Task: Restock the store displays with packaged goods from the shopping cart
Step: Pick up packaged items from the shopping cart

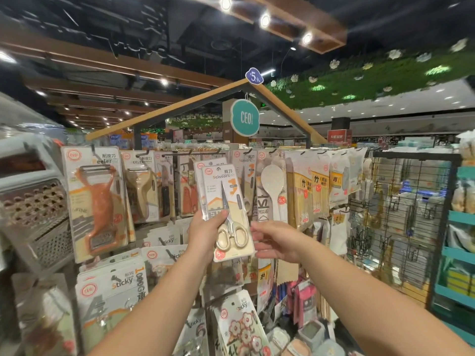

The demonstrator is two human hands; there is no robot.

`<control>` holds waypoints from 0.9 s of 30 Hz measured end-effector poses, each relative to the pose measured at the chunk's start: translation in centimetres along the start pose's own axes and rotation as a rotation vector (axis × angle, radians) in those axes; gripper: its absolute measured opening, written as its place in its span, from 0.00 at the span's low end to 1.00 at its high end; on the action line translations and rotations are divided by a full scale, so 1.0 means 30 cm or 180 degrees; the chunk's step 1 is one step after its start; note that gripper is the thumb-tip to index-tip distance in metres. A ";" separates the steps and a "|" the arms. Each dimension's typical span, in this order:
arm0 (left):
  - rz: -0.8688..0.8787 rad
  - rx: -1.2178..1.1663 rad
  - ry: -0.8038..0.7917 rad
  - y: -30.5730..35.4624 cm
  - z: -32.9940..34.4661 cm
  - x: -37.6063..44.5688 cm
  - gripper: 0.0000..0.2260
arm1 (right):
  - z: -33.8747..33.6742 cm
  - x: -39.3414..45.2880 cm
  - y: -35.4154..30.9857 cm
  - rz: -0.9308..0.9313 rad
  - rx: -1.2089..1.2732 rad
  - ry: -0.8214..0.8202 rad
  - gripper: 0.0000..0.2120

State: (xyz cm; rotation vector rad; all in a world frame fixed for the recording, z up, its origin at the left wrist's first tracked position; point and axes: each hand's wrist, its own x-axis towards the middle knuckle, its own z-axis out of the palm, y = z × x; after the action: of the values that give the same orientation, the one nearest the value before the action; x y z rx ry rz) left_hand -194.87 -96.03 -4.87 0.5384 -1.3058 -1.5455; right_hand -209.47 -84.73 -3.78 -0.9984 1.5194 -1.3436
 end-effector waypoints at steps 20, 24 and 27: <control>-0.0159 0.0280 0.0078 -0.007 0.024 -0.009 0.08 | -0.007 0.018 0.012 -0.0681 0.0456 0.1773 0.09; -0.0172 0.0262 0.0133 -0.009 0.001 0.001 0.11 | -0.048 0.040 -0.044 -0.0726 0.0528 0.2004 0.12; -0.0189 0.0233 0.0132 -0.015 -0.015 0.006 0.09 | -0.052 0.051 -0.088 -0.0752 0.0417 0.2042 0.10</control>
State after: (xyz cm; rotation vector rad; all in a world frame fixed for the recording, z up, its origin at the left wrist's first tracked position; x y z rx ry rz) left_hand -194.74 -96.43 -5.37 0.6577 -1.3291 -1.5316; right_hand -211.36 -85.96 -1.19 -0.7079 1.7722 -2.0401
